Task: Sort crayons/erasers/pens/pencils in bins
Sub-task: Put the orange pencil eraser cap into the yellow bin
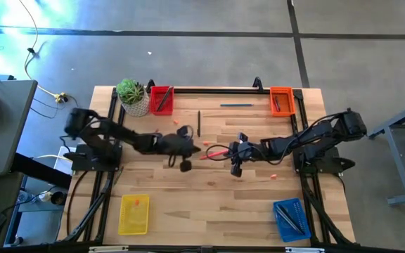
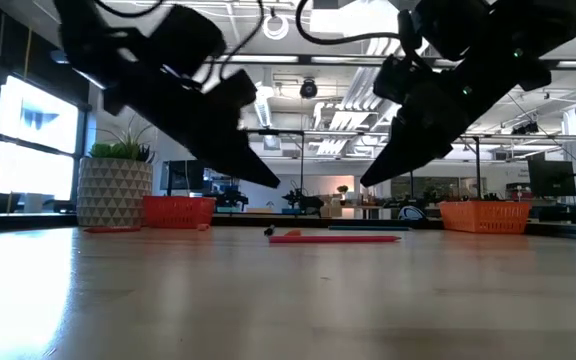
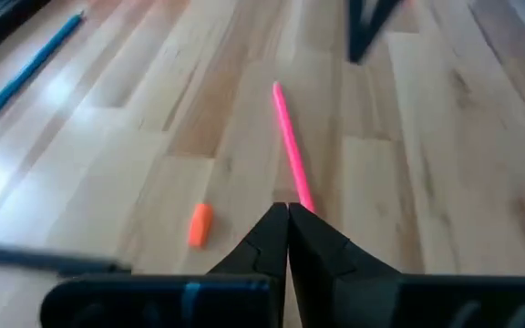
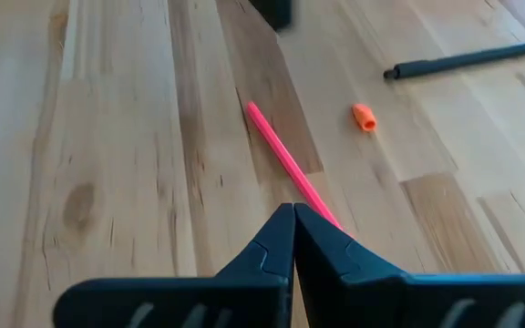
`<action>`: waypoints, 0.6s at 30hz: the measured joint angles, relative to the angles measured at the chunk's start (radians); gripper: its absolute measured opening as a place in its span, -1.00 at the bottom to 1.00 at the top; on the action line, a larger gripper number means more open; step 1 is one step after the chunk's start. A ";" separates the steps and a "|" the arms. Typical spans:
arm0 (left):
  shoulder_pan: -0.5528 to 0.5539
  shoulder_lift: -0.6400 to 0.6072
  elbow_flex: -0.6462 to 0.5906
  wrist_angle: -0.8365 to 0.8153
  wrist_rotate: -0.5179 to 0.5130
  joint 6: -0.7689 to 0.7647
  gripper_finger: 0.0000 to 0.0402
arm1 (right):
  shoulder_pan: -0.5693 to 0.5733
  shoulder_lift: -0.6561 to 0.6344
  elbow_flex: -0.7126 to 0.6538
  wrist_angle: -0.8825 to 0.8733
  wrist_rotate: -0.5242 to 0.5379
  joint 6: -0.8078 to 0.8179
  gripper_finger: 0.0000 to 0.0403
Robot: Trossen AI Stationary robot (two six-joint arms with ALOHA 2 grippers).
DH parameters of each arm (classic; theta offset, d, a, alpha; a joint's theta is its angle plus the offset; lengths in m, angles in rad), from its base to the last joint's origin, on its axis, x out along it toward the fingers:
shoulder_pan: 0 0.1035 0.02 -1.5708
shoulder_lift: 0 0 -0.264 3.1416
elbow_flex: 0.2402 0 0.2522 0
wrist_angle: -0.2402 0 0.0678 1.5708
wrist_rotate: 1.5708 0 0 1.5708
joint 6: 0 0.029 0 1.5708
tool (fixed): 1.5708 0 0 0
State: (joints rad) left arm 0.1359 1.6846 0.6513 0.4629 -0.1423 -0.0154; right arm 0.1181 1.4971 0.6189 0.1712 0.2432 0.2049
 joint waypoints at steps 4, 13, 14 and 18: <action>0.080 0.098 0.089 -0.054 0.113 -0.023 -0.88 | 0.000 0.000 0.000 0.017 0.000 -0.006 -1.00; 0.113 0.218 0.181 -0.078 0.052 0.010 -0.43 | 0.004 0.000 0.000 0.021 0.000 -0.025 -1.00; 0.115 0.225 0.184 -0.080 0.048 0.018 -0.40 | 0.007 0.000 0.000 0.024 0.000 -0.027 -1.00; 0.136 0.265 0.196 -0.079 0.048 0.027 -0.33 | 0.019 0.000 0.000 0.041 0.000 -0.030 -1.00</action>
State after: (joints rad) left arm 0.2719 1.9495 0.8471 0.3834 -0.0944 0.0116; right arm 0.1371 1.4967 0.6186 0.2120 0.2436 0.1745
